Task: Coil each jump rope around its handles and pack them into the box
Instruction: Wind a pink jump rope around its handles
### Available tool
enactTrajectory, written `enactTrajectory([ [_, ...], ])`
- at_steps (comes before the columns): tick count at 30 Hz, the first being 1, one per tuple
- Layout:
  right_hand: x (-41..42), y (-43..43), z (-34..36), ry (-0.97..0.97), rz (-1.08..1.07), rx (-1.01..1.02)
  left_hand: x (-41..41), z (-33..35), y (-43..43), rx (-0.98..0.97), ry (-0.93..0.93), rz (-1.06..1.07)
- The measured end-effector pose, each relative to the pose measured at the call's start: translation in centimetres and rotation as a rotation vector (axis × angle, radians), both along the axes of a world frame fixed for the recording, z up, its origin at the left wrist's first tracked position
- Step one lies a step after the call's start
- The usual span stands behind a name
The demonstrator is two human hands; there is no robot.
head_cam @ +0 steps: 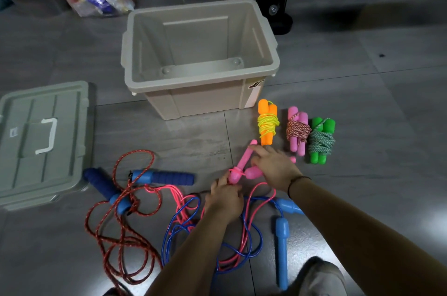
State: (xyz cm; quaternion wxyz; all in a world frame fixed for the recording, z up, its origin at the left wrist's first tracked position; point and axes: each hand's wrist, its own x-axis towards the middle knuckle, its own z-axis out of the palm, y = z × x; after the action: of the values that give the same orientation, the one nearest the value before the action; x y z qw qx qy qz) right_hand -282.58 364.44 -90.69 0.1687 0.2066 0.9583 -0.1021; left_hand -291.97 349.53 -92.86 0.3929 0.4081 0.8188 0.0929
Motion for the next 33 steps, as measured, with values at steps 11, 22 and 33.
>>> enactTrajectory([
  [11,-2.3,-1.2,-1.9,-0.184,0.130,-0.080,-0.9,-0.9,-1.1,0.117,0.121,0.114],
  [22,-4.3,-3.4,16.5,0.411,-0.304,-0.428,-4.2,14.7,1.4,0.501,-0.144,0.436],
  [33,-4.8,-11.9,46.3,1.168,-0.577,-0.880,-2.5,44.8,-5.0,0.869,-0.684,0.464],
])
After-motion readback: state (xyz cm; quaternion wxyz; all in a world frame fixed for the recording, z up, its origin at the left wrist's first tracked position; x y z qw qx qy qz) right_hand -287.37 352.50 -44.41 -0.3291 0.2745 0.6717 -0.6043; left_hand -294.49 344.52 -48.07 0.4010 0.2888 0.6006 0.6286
